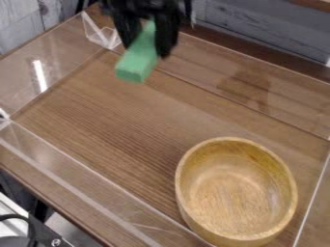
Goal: Remove the green block from inside the brown bowl and put it on the table
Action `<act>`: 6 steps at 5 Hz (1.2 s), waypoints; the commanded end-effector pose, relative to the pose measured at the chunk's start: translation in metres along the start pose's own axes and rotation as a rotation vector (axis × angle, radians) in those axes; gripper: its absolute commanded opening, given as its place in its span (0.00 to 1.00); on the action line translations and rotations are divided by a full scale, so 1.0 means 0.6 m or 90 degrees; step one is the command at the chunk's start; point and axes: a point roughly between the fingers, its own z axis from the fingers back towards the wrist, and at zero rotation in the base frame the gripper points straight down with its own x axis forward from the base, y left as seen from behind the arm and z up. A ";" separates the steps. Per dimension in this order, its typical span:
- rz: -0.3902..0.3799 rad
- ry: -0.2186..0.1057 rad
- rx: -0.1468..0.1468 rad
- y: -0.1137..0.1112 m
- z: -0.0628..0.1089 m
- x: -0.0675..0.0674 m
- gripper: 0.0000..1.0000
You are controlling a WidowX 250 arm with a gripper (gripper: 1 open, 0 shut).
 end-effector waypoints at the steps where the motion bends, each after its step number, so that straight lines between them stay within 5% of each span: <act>1: -0.021 -0.037 0.001 -0.046 -0.009 0.001 0.00; 4: -0.049 -0.056 -0.007 -0.108 -0.035 0.014 0.00; 6: -0.062 -0.062 -0.012 -0.107 -0.039 0.013 0.00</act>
